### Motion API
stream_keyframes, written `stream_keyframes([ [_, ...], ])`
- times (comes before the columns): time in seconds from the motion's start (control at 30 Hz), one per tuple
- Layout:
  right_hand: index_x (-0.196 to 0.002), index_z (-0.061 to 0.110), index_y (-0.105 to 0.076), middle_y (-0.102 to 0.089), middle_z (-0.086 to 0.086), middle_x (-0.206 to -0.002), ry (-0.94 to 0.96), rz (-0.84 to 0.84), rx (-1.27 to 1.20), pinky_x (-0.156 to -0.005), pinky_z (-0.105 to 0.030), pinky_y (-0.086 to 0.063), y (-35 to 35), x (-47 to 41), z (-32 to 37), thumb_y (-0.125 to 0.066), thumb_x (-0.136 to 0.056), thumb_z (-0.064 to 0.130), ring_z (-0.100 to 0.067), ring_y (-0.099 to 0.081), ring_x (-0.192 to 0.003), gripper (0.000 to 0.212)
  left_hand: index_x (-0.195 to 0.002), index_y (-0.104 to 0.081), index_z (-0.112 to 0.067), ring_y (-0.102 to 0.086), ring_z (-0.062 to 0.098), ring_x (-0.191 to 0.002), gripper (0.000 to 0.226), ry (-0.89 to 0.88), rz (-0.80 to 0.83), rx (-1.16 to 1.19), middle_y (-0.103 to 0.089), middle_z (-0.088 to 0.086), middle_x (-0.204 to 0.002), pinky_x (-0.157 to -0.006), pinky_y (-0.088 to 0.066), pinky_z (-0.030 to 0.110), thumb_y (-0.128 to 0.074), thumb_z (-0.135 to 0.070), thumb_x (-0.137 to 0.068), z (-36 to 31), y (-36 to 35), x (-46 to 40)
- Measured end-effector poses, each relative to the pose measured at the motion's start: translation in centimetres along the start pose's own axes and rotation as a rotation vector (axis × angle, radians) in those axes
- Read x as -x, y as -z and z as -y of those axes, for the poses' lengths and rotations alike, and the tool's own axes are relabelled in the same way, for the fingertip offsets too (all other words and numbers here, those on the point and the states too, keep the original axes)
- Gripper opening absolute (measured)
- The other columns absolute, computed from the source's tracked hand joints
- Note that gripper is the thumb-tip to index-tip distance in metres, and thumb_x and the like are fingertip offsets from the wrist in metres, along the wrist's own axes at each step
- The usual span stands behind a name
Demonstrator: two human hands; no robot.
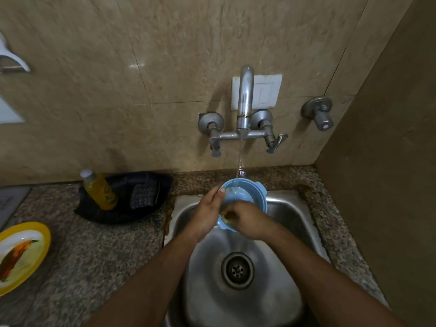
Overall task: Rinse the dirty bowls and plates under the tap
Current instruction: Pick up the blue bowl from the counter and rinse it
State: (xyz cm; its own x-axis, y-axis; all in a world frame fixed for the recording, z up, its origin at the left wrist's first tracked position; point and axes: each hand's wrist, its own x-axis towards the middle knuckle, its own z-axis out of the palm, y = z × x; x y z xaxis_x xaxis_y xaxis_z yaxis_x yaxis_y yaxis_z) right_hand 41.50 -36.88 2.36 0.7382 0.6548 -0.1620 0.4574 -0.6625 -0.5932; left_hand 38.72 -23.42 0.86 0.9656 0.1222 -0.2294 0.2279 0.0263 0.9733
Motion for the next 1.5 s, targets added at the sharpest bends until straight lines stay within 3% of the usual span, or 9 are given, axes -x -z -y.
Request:
stream_keyframes([
  [0.13,-0.112,0.005,-0.058,-0.062,-0.014,-0.11,-0.183,-0.324,-0.001,-0.09,-0.037,-0.046,0.9,-1.8,-0.2,-0.057,-0.086,0.008,-0.027,-0.059,-0.102,0.026,-0.128,-0.061,-0.033,-0.061,0.01,-0.118,0.031,-0.017,0.03,-0.019,-0.068,-0.006,-0.124,-0.101,-0.047,0.031,-0.044,-0.036,-0.102,0.0,-1.0,-0.9],
  [0.33,-0.12,0.006,-0.059,-0.063,-0.015,-0.119,-0.139,0.093,0.272,-0.094,-0.035,-0.046,0.2,-2.3,-1.2,-0.056,-0.09,0.014,-0.028,-0.06,-0.108,0.032,-0.133,-0.058,-0.025,-0.063,0.014,-0.116,0.034,-0.041,0.021,-0.025,-0.067,0.001,-0.126,-0.098,-0.051,0.031,-0.047,-0.03,-0.102,0.3,0.1,-1.9],
  [0.63,-0.119,0.017,-0.06,-0.06,-0.004,-0.122,0.074,-0.04,0.442,-0.09,-0.03,-0.044,-0.3,0.5,-2.0,-0.049,-0.087,0.024,-0.021,-0.055,-0.112,0.034,-0.13,-0.06,-0.02,-0.067,0.017,-0.109,0.031,-0.034,-0.011,0.027,-0.07,0.003,-0.118,-0.093,-0.055,0.033,-0.045,-0.025,-0.104,0.3,1.1,-2.0],
  [0.8,-0.155,0.023,-0.011,-0.008,-0.007,-0.162,-0.068,0.0,0.205,-0.115,-0.039,-0.024,-1.2,-0.9,-0.9,-0.031,-0.101,0.042,-0.023,-0.015,-0.148,0.061,-0.13,-0.061,-0.023,-0.065,0.012,-0.112,0.032,0.05,-0.029,-0.001,-0.07,-0.001,-0.12,-0.103,-0.049,0.038,-0.047,-0.031,-0.102,0.9,0.3,-2.3],
  [0.93,-0.149,0.022,-0.033,-0.031,0.0,-0.157,0.137,0.064,0.382,-0.111,-0.034,-0.027,-1.3,1.1,-1.2,-0.03,-0.102,0.038,-0.02,-0.036,-0.139,0.051,-0.126,-0.063,-0.028,-0.066,0.015,-0.111,0.035,0.069,-0.037,-0.034,-0.07,0.0,-0.121,-0.103,-0.049,0.041,-0.05,-0.045,-0.098,1.7,1.7,-2.1],
  [1.07,-0.155,0.013,-0.013,-0.019,-0.015,-0.159,-0.044,0.019,0.441,-0.118,-0.039,-0.009,-1.6,0.5,-1.9,-0.025,-0.1,0.045,-0.029,-0.016,-0.147,0.064,-0.118,-0.061,-0.038,-0.063,0.005,-0.111,0.022,0.041,-0.031,-0.052,-0.065,-0.002,-0.127,-0.1,-0.048,0.028,-0.05,-0.035,-0.1,2.0,1.0,-1.8],
  [1.27,-0.117,0.024,-0.063,-0.065,0.0,-0.122,0.103,0.027,0.394,-0.089,-0.035,-0.051,-0.7,1.2,-2.6,-0.034,-0.081,0.042,-0.02,-0.06,-0.108,0.05,-0.117,-0.064,-0.037,-0.066,0.013,-0.108,0.023,-0.009,-0.061,-0.039,-0.069,0.0,-0.119,-0.098,-0.052,0.034,-0.05,-0.028,-0.101,1.3,1.1,-1.4],
  [1.4,-0.084,0.026,-0.074,-0.074,0.004,-0.087,-0.184,-0.321,0.117,-0.07,-0.031,-0.053,1.5,2.7,-4.7,-0.053,-0.08,0.026,-0.015,-0.066,-0.078,0.021,-0.142,-0.047,-0.037,-0.051,0.012,-0.111,0.045,-0.21,-0.095,-0.62,-0.039,0.004,-0.131,-0.094,-0.037,0.015,-0.05,-0.03,-0.097,2.1,2.4,-0.6],
  [1.5,-0.077,0.031,-0.075,-0.074,0.01,-0.083,-0.292,-0.371,0.011,-0.074,-0.027,-0.052,1.5,3.0,-4.6,-0.058,-0.081,0.016,-0.01,-0.066,-0.08,0.023,-0.151,-0.031,-0.029,-0.042,0.028,-0.121,0.063,-0.31,-0.073,-1.016,-0.031,0.012,-0.135,-0.102,-0.042,0.035,-0.052,-0.037,-0.093,2.9,2.8,0.6],
])
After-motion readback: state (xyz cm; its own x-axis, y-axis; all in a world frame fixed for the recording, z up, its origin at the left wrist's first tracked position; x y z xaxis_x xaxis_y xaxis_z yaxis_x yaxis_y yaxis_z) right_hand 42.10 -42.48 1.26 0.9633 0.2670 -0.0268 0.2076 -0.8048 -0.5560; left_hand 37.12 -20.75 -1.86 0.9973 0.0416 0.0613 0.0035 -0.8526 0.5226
